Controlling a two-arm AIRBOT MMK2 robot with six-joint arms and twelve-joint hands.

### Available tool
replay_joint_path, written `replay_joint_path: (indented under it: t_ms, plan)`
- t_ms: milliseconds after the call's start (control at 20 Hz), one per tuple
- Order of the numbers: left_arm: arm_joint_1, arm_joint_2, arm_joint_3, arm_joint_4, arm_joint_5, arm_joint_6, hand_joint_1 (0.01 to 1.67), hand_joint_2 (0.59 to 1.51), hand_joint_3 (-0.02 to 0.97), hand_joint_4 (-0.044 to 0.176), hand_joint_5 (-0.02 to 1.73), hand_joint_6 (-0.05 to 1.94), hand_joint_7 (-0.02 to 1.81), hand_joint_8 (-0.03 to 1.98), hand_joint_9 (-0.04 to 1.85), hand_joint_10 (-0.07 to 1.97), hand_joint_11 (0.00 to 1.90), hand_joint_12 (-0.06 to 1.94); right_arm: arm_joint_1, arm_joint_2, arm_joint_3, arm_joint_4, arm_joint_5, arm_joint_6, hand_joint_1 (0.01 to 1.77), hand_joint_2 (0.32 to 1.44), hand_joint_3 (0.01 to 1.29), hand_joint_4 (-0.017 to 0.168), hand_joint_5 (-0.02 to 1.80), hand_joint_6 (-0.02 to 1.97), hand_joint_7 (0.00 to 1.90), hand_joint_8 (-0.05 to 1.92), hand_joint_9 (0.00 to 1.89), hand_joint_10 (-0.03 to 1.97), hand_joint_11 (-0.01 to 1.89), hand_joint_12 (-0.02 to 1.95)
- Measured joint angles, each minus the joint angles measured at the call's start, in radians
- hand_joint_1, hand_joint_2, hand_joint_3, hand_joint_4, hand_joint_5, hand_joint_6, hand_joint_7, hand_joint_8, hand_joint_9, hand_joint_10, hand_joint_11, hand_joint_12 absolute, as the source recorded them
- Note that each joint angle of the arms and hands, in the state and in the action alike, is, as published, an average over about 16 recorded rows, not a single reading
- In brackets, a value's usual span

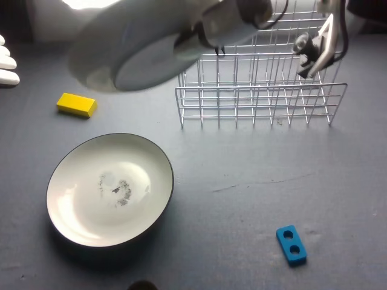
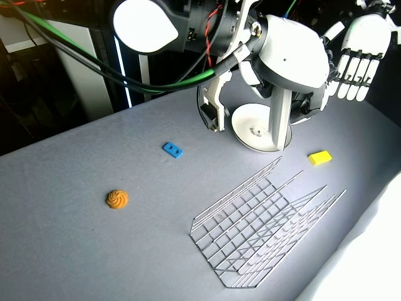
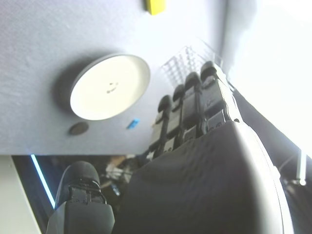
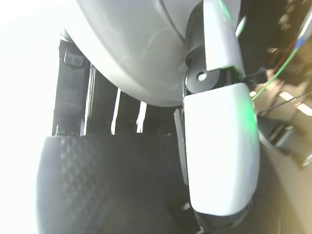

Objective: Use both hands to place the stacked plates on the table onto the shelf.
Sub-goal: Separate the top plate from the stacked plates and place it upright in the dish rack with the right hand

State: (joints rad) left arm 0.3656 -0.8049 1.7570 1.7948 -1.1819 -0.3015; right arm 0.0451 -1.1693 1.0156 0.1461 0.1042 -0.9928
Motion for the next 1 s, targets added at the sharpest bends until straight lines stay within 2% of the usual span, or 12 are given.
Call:
replay_joint_path:
  t_ms: [450, 1000]
  plan:
    - [0.0, -0.001, -0.014, 0.004, 0.002, 0.002, 0.01, 1.088, 0.023, -0.002, 0.02, 0.01, 0.02, -0.01, 0.02, 0.01, 0.02, -0.01, -0.007, 0.023, 0.041, 0.251, 0.097, -0.006, 1.21, 0.97, 0.02, 0.018, 1.02, 0.83, 1.14, 0.72, 1.34, -0.01, 0.87, 1.03]
    - [0.0, -0.002, -0.049, 0.02, 0.0, 0.026, 0.01, 1.095, 0.023, -0.002, 0.02, 0.01, 0.02, -0.01, 0.02, 0.01, 0.02, -0.01, -0.01, 0.037, 0.095, 0.435, 0.137, -0.008, 1.22, 0.97, 0.02, 0.011, 0.99, 0.86, 1.15, 0.72, 1.33, -0.01, 0.87, 1.03]
